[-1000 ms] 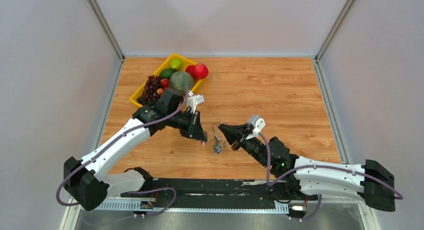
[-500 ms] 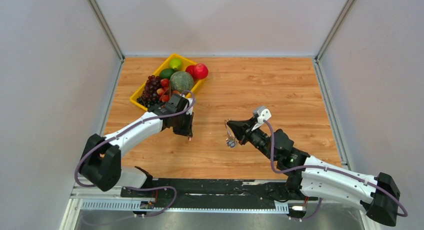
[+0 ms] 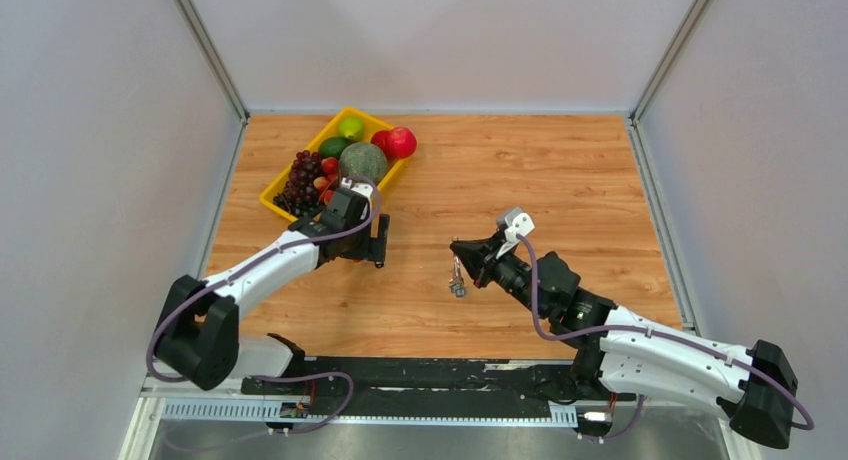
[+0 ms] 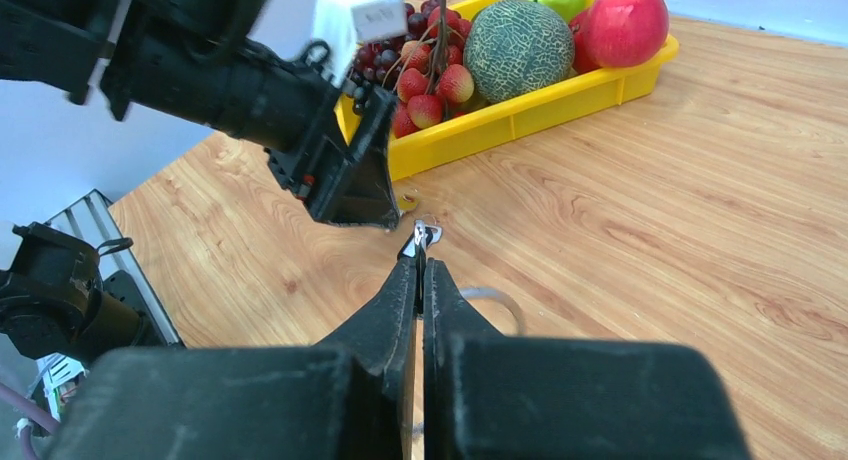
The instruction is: Remove the keys from the keyring
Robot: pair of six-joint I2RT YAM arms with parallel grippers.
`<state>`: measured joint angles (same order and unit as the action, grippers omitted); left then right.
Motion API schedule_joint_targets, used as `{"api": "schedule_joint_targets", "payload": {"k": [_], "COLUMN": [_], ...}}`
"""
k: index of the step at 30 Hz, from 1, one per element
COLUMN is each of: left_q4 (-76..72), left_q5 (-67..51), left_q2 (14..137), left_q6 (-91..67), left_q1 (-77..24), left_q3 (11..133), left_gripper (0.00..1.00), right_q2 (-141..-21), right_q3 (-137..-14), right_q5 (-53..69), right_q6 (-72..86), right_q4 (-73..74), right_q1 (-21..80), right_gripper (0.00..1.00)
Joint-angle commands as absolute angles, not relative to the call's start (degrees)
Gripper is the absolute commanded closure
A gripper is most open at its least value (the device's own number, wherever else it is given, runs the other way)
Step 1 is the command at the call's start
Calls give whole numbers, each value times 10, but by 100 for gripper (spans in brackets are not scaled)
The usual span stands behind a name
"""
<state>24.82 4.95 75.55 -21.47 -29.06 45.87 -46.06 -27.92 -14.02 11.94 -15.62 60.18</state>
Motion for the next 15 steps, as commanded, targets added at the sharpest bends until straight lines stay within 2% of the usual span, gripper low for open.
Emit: {"api": "schedule_joint_targets", "payload": {"k": [1,9,15], "left_q4": [196,162,-7], "left_q5": [52,23,-188], "left_q2": [663,544,499], "left_q6": [-202,-176,-151], "left_q1": [-289,-288,-288], "left_q3": [449,443,351], "left_gripper": [0,0,0], "right_q2": [-477,-535,-576], "right_q3": [-321,-370,-408], "right_q5": [-121,-28,60], "right_q6": [117,128,149], "right_q4": [-167,-166,-163], "right_q1": [596,574,557], "right_gripper": [100,100,100]}}
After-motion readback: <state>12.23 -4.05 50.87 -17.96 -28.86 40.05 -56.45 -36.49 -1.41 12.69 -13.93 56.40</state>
